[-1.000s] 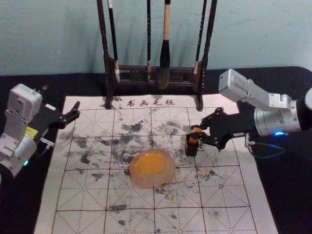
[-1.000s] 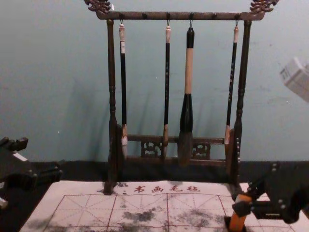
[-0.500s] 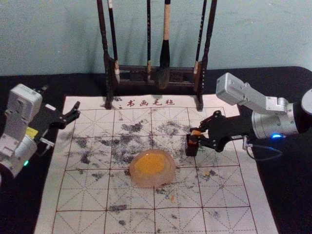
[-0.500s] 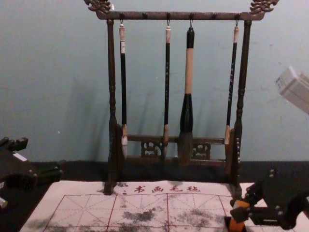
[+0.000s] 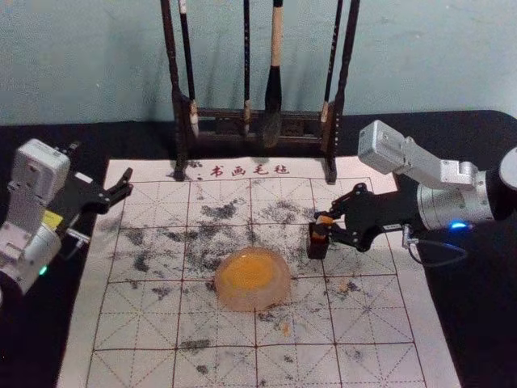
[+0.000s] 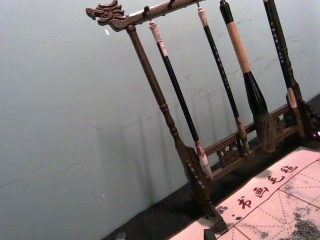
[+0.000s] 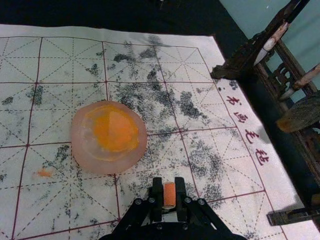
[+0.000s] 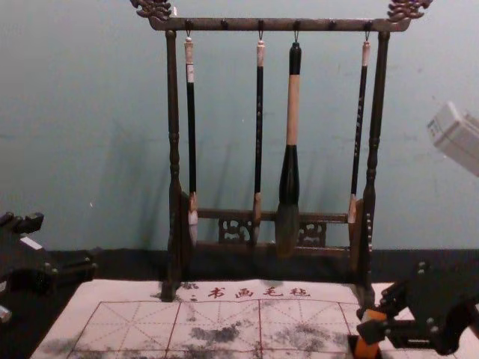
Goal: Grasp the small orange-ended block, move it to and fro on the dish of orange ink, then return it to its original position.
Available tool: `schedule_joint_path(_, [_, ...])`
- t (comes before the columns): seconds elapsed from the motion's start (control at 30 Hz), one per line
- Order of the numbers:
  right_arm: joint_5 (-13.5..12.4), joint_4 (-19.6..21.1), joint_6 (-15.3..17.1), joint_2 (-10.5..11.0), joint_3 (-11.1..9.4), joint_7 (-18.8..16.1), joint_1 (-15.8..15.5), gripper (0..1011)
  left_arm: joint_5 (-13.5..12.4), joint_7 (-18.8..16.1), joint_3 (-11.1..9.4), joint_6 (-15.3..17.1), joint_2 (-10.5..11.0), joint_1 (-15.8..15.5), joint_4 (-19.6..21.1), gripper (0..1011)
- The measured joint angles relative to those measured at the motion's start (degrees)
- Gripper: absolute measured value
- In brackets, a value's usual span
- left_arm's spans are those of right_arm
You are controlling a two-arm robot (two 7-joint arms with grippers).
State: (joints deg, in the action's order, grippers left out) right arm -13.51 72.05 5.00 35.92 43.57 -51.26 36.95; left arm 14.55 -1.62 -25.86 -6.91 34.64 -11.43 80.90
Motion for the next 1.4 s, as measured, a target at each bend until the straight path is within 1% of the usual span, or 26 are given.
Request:
schedule_joint_path(0.17, [0.0,0.0,0.0,0.0,0.0,0.0,0.0,266,0.0,0.0,0.0,0.0,0.0,0.0,0.0,1001])
schedule_joint_path(0.2, [0.0,0.0,0.1,0.0,0.0,0.0,0.0,325,0.0,0.0,0.0,0.0,0.0,0.0,0.0,1001])
schedule_joint_path(0.27, [0.0,0.0,0.1,0.0,0.0,0.0,0.0,358,0.0,0.0,0.0,0.0,0.0,0.0,0.0,1001])
schedule_joint_path(0.33, [-0.1,0.0,0.1,0.0,-0.1,0.0,0.0,442,0.0,0.0,0.0,0.0,0.0,0.0,0.0,1001])
schedule_joint_path(0.4, [-0.1,0.0,0.1,0.0,-0.1,0.0,0.0,482,0.0,0.0,0.0,0.0,0.0,0.0,0.0,1001])
schedule_joint_path(0.43, [-0.1,0.0,0.1,0.0,-0.1,0.0,0.0,541,0.0,0.0,0.0,0.0,0.0,0.0,0.0,1001])
schedule_joint_path(0.47, [-0.1,0.0,0.1,0.0,-0.1,0.0,0.0,556,0.0,0.0,0.0,0.0,0.0,0.0,0.0,1001])
schedule_joint_path(0.53, [-0.1,0.0,0.1,0.0,-0.1,0.0,0.0,641,0.0,0.0,0.0,0.0,0.0,0.0,0.0,1001])
schedule_joint_path(0.8, [-0.1,0.0,0.1,0.0,-0.1,0.0,0.0,849,0.0,0.0,0.0,0.0,0.0,0.0,0.0,1001])
schedule_joint_path(0.83, [-0.1,0.0,0.1,0.0,-0.1,0.0,0.0,899,0.0,0.0,0.0,0.0,0.0,0.0,0.0,1001])
schedule_joint_path(0.9, [-0.1,0.0,0.1,0.0,-0.1,0.0,0.0,927,0.0,0.0,0.0,0.0,0.0,0.0,0.0,1001])
schedule_joint_path(0.97, [-0.1,0.0,0.1,0.0,-0.1,0.0,0.0,993,0.0,0.0,0.0,0.0,0.0,0.0,0.0,1001])
schedule_joint_path(1.03, [-0.3,0.0,0.2,0.0,-0.3,0.0,-0.1,1003,0.0,0.0,0.0,0.0,0.0,0.0,0.0,1001])
schedule_joint_path(1.1, [-1.6,0.4,-0.2,-0.1,-1.3,0.5,-0.7,1003,0.0,0.0,0.0,0.0,0.0,0.0,0.0,1001])
schedule_joint_path(1.13, [-2.6,0.9,-0.6,-0.2,-2.2,1.3,-1.4,1003,0.0,0.0,0.0,0.0,0.0,0.0,0.0,1001])
schedule_joint_path(1.2, [-3.6,1.5,-1.3,-0.3,-3.3,2.3,-2.2,1003,0.0,0.0,0.0,0.0,0.0,0.0,0.0,1001])
schedule_joint_path(1.23, [-4.6,2.2,-2.0,-0.5,-4.4,3.6,-3.0,1003,0.0,0.0,0.0,0.0,0.0,0.0,0.0,1001])
schedule_joint_path(1.3, [-5.7,3.2,-2.7,-0.6,-5.9,5.5,-4.3,1003,0.0,0.0,0.0,0.0,0.0,0.0,0.0,1001])
schedule_joint_path(1.33, [-6.7,4.1,-3.4,-0.8,-7.6,8.1,-5.7,1003,0.0,0.0,0.0,0.0,0.0,0.0,0.0,1001])
schedule_joint_path(1.4, [-7.2,5.2,-4.4,-1.1,-9.3,11.1,-7.4,1003,0.0,0.0,0.0,0.0,0.0,0.0,0.0,1001])
